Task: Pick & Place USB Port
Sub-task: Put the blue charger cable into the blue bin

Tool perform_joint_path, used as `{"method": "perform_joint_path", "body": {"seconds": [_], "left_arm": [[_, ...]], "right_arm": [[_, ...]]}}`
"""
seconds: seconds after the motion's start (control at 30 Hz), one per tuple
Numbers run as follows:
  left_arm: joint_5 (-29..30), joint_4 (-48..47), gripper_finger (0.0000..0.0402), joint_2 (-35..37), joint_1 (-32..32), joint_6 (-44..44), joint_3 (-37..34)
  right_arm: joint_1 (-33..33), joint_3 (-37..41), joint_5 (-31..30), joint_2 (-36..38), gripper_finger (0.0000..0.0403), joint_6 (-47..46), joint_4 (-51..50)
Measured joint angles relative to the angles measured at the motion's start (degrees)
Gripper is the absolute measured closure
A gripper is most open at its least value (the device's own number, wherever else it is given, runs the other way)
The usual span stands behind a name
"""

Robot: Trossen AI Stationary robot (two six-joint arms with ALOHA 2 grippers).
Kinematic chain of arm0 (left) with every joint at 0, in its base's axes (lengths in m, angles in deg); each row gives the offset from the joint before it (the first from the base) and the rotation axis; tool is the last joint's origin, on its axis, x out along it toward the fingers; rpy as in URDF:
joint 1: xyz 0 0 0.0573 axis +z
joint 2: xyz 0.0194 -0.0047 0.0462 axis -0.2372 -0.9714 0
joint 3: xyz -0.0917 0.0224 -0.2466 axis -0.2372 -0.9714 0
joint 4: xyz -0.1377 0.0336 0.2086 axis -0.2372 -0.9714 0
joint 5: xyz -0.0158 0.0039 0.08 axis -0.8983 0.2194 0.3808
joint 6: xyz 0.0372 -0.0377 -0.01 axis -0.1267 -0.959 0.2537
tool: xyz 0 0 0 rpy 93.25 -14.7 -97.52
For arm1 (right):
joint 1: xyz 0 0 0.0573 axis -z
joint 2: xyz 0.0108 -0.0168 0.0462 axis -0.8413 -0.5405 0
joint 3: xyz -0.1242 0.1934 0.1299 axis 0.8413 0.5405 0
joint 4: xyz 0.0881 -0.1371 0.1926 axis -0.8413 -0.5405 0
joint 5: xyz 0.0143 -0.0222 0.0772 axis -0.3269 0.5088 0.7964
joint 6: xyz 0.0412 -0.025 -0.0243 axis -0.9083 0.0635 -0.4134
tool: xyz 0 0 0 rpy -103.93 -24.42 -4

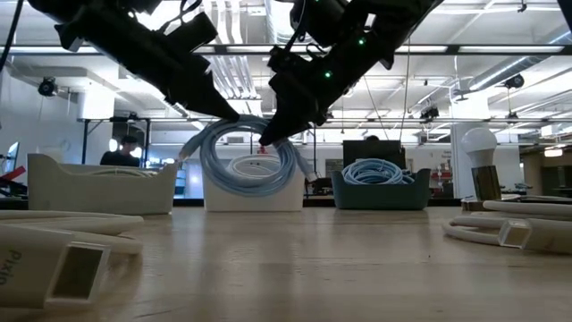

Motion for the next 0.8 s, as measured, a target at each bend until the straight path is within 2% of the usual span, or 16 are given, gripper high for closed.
{"method": "perform_joint_path", "body": {"seconds": [0.27, 0.6, 0.67, 0.8], "left_arm": [[0.75, 0.2, 0.0368, 0.07, 0.02, 0.04, 0.13], [3.93, 0.73, 0.0282, 0.04, 0.57, 0.22, 0.01], [4.73, 0.92, 0.0268, 0.04, 0.57, 0.22, 0.0], [4.72, 0.94, 0.0255, 0.02, 0.63, 0.22, 0.0]], "right_arm": [[0.01, 0.16, -2.94, 2.52, 0.0358, -1.71, -2.57], [0.15, 0.11, -4.39, 3.63, 0.0358, -2.63, -9.1], [0.13, 0.14, -7.23, 4.4, 0.0358, -3.47, -12.18], [0.16, 0.15, -17.18, 7.51, 0.0354, -5.91, -19.14]]}}
